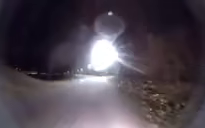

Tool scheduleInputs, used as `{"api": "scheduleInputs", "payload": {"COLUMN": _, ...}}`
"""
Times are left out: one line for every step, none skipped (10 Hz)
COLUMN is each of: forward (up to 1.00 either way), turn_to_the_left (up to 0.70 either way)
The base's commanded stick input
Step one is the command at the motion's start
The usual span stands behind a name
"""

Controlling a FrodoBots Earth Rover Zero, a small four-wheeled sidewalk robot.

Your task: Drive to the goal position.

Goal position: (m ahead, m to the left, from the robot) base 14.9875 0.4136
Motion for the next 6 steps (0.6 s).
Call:
{"api": "scheduleInputs", "payload": {"forward": 1.0, "turn_to_the_left": 0.0}}
{"api": "scheduleInputs", "payload": {"forward": 1.0, "turn_to_the_left": 0.0}}
{"api": "scheduleInputs", "payload": {"forward": 1.0, "turn_to_the_left": 0.0}}
{"api": "scheduleInputs", "payload": {"forward": 1.0, "turn_to_the_left": 0.0}}
{"api": "scheduleInputs", "payload": {"forward": 1.0, "turn_to_the_left": 0.0}}
{"api": "scheduleInputs", "payload": {"forward": 1.0, "turn_to_the_left": 0.0}}
